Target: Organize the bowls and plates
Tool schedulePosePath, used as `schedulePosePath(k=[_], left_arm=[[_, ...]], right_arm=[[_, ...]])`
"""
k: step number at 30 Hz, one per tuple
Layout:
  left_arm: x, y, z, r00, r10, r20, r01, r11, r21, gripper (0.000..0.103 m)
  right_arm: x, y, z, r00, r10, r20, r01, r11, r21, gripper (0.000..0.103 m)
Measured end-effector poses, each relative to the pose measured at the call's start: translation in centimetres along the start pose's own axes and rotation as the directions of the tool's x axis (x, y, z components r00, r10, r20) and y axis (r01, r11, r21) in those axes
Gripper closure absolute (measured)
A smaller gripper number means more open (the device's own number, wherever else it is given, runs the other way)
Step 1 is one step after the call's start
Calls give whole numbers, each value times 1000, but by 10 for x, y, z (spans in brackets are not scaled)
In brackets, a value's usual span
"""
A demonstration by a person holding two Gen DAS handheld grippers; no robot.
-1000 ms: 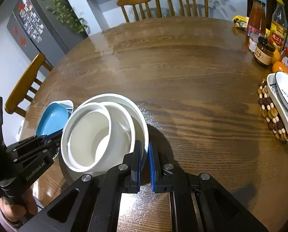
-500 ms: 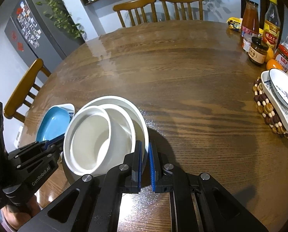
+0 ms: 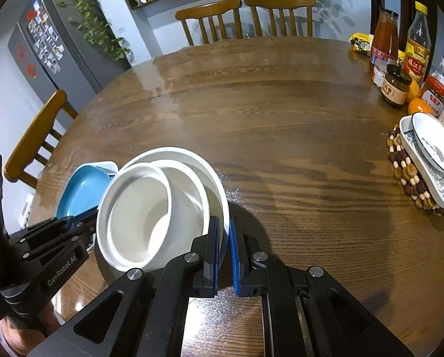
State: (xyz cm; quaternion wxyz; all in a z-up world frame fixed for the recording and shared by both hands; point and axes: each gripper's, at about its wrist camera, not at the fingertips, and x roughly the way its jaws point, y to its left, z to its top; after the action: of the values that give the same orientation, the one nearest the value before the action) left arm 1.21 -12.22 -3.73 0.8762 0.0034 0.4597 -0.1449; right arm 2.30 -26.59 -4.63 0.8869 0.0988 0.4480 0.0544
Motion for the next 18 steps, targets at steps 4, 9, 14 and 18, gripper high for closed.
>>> schedulePosePath(k=[4,9,14,18], left_arm=[[-2,0,0,1000,4,6,-4,1000,2,101],[-3,1,0,1000,4,6,-4,1000,1,101],[-4,1,0,1000,4,10,-4,1000,3,101],[-7,1,1,1000,4,14,-4,1000,7,101]], right_arm=[[-1,3,1,1000,0,3,0,1000,-3,92],[-2,3,1,1000,1,6,-1,1000,-4,92],[-3,3,1,1000,4,7,-4,1000,-1,92],[-6,2,3,1000,4,13,-4,1000,-2,92]])
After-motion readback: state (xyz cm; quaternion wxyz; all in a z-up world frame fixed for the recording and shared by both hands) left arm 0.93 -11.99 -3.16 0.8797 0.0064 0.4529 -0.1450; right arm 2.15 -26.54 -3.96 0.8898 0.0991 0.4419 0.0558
